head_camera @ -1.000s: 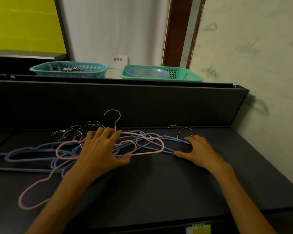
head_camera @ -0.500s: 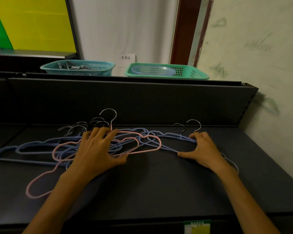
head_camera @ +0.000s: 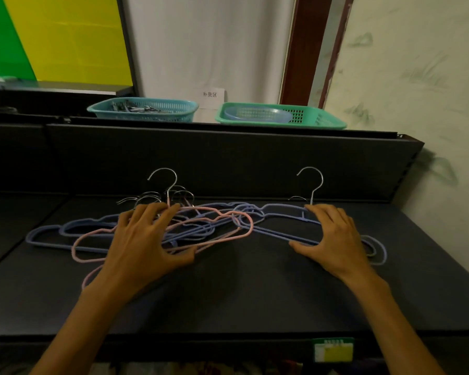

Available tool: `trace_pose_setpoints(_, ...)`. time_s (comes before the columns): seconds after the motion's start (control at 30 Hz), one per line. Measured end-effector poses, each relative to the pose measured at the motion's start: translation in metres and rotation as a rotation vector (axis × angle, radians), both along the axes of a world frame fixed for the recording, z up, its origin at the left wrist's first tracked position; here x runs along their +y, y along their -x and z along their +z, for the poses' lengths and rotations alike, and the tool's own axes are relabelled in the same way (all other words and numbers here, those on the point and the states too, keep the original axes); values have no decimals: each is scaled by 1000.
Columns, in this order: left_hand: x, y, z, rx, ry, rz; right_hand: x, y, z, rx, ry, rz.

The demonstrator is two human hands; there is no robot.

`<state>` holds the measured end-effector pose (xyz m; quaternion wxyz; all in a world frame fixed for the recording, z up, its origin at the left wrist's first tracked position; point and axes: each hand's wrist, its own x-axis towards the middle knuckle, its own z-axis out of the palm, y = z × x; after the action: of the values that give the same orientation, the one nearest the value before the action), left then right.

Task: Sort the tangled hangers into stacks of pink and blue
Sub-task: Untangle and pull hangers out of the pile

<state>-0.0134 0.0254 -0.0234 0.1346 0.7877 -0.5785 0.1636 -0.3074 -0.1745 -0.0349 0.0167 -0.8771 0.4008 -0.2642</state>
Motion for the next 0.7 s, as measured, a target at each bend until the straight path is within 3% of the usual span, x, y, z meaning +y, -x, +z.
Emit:
trace_pose_setpoints(0.23,102,-60,7,53,76,85,61,-77,7,16,32,147)
trace_pose_setpoints(0.7,367,-212,4,72,133,339,264,-308,7,-6,43,395)
